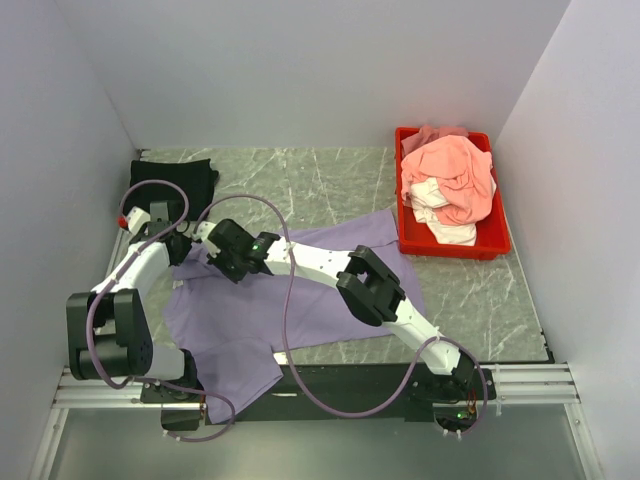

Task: Fold and stack the t-shirts
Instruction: Fold the tshirt

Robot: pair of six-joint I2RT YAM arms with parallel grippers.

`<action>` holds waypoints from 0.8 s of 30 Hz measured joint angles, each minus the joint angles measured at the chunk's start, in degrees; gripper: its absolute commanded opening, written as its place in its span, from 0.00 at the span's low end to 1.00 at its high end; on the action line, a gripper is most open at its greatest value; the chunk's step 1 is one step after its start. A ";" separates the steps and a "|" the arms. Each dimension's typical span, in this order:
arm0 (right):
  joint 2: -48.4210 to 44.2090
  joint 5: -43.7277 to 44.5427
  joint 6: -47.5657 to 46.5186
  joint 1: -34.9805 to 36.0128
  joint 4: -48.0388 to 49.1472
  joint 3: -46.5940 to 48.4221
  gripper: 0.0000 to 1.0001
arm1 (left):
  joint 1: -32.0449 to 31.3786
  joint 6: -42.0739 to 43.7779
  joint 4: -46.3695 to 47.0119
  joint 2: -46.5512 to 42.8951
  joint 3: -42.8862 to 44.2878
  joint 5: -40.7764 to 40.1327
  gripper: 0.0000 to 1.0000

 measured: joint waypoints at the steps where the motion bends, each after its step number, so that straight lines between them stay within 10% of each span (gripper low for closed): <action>1: 0.00 -0.07 0.00 0.02 0.02 0.00 0.00 | 0.00 0.00 -0.11 -0.04 0.00 0.00 0.01; 24: -11.98 -4.15 -0.33 1.03 4.07 -12.70 0.00 | 0.15 -0.04 -2.89 -8.09 -2.51 0.90 0.01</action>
